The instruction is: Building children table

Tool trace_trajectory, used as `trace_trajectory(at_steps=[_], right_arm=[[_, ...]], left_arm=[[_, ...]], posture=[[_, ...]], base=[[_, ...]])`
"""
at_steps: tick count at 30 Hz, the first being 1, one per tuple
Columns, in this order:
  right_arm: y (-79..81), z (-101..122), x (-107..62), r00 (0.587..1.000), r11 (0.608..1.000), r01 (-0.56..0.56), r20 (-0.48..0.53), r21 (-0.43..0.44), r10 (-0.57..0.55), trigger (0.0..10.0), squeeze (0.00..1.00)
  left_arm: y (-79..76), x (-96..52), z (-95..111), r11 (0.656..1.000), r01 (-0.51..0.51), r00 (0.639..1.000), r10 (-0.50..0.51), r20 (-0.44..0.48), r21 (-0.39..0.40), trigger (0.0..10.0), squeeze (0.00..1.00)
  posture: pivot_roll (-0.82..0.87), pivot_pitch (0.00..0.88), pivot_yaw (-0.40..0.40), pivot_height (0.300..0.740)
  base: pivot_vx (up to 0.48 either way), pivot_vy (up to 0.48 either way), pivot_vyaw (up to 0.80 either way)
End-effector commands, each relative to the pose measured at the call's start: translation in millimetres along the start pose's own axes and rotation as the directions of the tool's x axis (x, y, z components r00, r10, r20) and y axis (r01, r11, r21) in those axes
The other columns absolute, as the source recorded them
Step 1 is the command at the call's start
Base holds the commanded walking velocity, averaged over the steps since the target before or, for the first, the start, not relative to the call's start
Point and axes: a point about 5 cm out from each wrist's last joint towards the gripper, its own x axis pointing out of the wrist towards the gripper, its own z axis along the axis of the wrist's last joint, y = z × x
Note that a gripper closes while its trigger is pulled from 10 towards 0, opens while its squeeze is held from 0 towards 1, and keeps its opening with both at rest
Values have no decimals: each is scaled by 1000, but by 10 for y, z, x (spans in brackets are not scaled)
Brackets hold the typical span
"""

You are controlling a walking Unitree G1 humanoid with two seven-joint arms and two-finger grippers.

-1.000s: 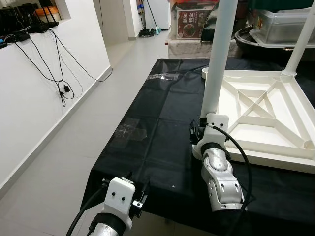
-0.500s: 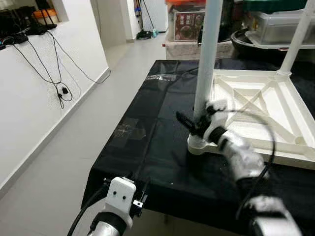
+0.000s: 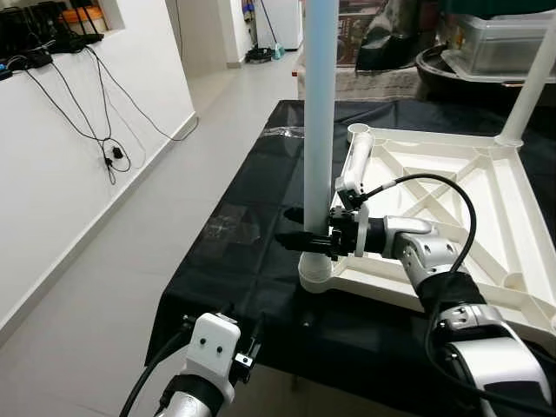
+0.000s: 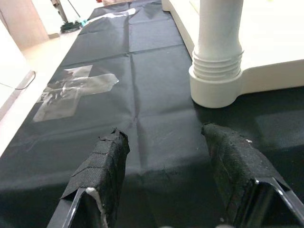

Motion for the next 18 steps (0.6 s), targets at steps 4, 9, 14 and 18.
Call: trace_trajectory(at_steps=[4,9,14,18], right_arm=[[63,37,196,993,993,-117,11,-22,117,5922,0],[101,-37,247,988,988,-155,4,-20,155,0,0],[101,-281,213,998,998,-64,-28,-8,64,0,0],[28,-370,155,992,992,125,-21,-18,-126,0,0]], left_arm=[[-15,-21,-22,1000,14,1000,-14,2,7,10000,0],[-72,-29,106,999,54,995,-54,86,-1,10000,0],[-159,-6,248,994,96,982,-101,159,44,10000,0],[-174,1,255,994,102,980,-109,165,48,10000,0]], posture=[[32,13,25,740],[28,10,26,740],[15,3,27,740],[11,1,27,740]], base=[[0,0,0],[0,0,0],[0,0,0],[0,0,0]])
